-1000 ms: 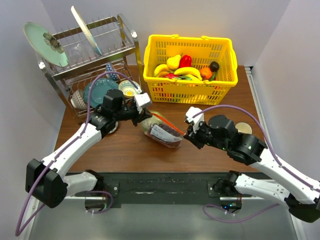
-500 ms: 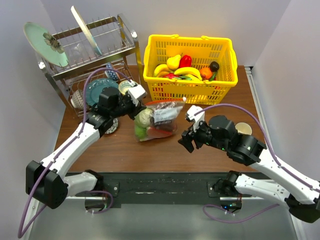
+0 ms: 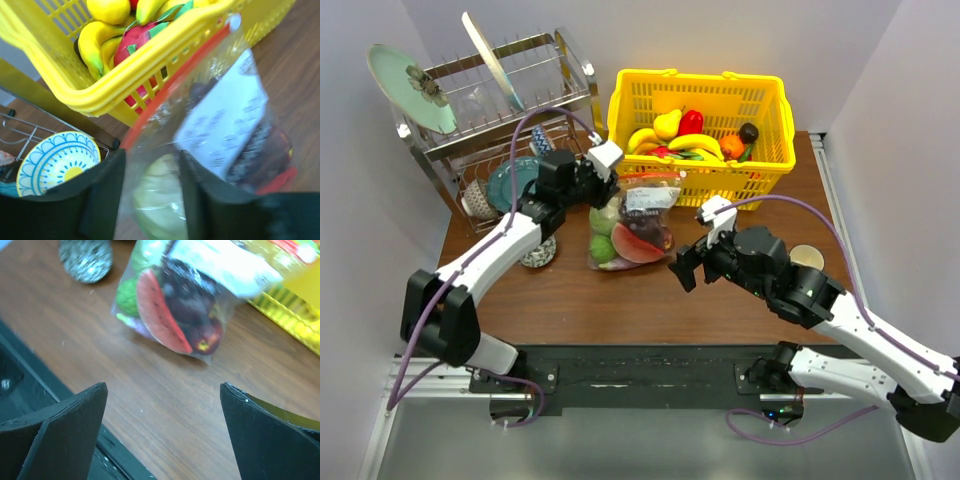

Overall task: Place the food in the zip-top bag and seal the zipper
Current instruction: Place the zipper food storage bag at the center of the board, then reset both arms

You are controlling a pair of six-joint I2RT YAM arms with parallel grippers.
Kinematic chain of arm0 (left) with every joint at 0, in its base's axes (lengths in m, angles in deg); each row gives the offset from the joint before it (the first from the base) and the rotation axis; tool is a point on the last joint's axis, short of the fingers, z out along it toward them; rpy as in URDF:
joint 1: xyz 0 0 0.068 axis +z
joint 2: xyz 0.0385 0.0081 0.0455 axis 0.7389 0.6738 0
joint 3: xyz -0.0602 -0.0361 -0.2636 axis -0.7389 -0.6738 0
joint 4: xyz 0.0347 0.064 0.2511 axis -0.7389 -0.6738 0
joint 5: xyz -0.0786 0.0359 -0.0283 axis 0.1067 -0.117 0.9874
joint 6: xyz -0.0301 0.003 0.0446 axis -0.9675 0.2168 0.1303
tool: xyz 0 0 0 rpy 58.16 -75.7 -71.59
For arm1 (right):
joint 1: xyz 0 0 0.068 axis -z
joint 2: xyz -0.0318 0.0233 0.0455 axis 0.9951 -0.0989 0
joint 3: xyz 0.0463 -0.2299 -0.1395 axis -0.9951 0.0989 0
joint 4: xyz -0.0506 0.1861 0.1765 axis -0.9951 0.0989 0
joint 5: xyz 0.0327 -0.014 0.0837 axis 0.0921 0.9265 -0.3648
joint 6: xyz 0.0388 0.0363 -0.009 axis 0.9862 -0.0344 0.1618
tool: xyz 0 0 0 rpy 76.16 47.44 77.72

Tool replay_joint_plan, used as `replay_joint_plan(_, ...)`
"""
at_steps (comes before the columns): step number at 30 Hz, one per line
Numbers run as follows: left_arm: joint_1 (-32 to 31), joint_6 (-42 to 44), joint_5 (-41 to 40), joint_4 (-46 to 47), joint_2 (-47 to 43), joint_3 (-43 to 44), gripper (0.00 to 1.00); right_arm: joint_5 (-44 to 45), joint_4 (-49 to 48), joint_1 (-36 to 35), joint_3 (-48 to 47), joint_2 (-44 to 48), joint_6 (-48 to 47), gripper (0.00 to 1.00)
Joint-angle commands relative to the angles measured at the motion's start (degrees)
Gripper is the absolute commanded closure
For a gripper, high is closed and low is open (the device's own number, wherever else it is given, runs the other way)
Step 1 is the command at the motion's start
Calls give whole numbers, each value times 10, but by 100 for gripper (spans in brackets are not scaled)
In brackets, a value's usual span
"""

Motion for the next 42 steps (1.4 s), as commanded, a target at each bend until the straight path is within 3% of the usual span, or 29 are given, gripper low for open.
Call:
replay_joint_plan(1, 3, -18, -34, 27, 3, 36, 41, 93, -12, -2, -6, 13, 66, 1)
replay_joint_plan(2, 3, -30, -30, 29, -3, 30, 33, 98, -9, -1, -8, 10, 70, 1)
replay_joint_plan(8, 2, -62, -6, -2, -71, 1, 21, 158, 4, -2, -27, -19, 133, 1)
replay_joint_plan(15, 3, -167, -67, -43, -195, -57, 15, 187, 4, -2, -21, -24, 217, 1)
replay_joint_plan(16, 3, -174, -68, -50, -206, -72, 6, 184, 4, -2, -21, -23, 224, 1)
replay_joint_plan(18, 3, -182, -70, -58, -246, -93, 0, 172, 6, -2, -25, -26, 227, 1)
replay_joint_plan(21, 3, -193, -95, -53, -306, -137, 0, 173, 33, -2, -44, -33, 223, 1)
replay_joint_plan(24, 3, -195, -125, -36, -372, -187, 0, 148, 21, -2, -39, -28, 138, 1)
replay_joint_plan(32, 3, -184, -123, 9, -508, -309, 0, 165, -68, -2, 77, 53, 129, 1)
replay_joint_plan(42, 3, -185, -131, 20, -502, -298, 2, 168, -53, -2, 73, 40, 130, 1)
